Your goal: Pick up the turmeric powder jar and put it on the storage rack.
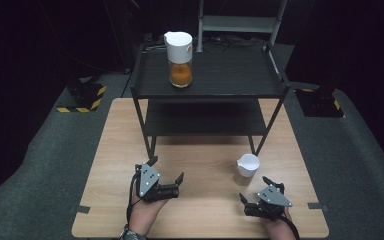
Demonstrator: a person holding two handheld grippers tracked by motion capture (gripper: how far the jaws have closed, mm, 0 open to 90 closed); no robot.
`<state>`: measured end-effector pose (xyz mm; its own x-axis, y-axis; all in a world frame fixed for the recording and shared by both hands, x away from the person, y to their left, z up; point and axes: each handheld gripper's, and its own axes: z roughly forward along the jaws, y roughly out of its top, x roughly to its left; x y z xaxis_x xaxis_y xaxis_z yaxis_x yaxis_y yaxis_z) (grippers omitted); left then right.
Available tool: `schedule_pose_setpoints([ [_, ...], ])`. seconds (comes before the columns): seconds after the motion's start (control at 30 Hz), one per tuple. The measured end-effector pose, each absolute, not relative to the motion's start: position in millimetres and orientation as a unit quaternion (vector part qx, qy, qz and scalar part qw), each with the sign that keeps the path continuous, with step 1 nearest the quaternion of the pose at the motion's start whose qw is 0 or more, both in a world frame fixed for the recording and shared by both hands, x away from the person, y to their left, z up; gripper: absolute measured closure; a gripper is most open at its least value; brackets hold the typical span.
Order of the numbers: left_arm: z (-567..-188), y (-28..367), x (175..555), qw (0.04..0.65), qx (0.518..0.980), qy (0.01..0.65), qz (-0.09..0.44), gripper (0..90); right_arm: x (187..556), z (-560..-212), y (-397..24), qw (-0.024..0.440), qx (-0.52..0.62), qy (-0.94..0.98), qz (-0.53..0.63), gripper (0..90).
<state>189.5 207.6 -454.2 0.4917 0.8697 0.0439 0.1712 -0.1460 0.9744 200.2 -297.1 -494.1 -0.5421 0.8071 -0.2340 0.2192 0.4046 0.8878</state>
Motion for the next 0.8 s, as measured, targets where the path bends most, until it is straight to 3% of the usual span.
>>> schedule_pose_setpoints([
  [0.8,-491,197,191,0.445,0.744,0.39,0.309,0.4,200,-494,-295,0.344,0.335,0.767,0.426,0.4],
])
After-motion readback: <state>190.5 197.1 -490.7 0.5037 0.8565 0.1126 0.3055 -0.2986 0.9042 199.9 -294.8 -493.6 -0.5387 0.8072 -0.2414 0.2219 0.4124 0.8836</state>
